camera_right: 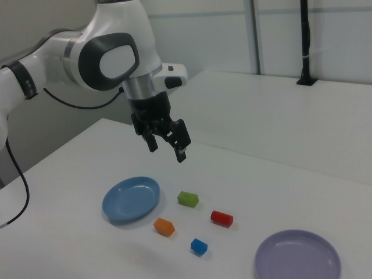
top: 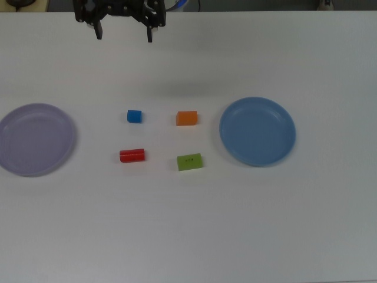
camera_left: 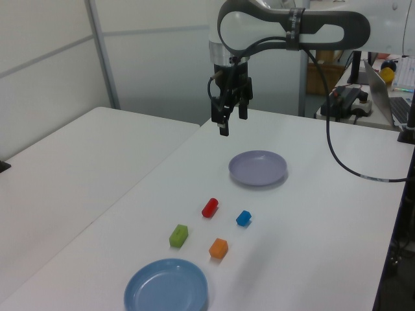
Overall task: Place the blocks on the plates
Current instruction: 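Move the open gripper down toward the green block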
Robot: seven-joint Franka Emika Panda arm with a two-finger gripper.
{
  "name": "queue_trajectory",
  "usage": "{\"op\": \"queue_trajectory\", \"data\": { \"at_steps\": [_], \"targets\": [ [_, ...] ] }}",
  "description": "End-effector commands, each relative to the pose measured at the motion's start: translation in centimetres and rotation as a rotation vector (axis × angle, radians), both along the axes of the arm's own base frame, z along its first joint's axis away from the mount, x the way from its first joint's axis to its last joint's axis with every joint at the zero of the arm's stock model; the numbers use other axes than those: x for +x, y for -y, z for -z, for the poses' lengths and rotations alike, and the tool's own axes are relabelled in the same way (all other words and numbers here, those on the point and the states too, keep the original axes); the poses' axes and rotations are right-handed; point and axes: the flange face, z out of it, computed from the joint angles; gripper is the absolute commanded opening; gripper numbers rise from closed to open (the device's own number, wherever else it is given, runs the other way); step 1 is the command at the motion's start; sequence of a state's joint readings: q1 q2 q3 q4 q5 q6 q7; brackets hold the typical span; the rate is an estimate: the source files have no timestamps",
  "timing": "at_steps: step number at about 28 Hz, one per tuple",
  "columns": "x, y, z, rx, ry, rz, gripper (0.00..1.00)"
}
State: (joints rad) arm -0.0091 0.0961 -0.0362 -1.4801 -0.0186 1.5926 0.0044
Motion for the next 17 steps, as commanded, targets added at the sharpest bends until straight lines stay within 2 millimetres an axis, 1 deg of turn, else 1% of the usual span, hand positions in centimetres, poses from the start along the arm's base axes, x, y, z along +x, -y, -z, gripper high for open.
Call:
{"op": "queue_trajectory", "data": {
  "at_steps": [1,4,8,12,13,17],
  "targets": [
    [0.6,-3.4,0.9,0.013,-0.006,0.01,1.0],
    [0.8,-3.4,1.0,0.033,0.004,0.014,1.0],
    [2.7,-3.9,2.5,0.076,0.053,0.016,1.0],
    [4.6,-4.8,5.4,0.071,0.051,0.012,1.0],
    [5.6,-5.2,7.1,0.065,0.055,0.005,1.0],
    [7.3,-5.7,10.4,0.056,0.057,-0.004,1.0]
  ]
}}
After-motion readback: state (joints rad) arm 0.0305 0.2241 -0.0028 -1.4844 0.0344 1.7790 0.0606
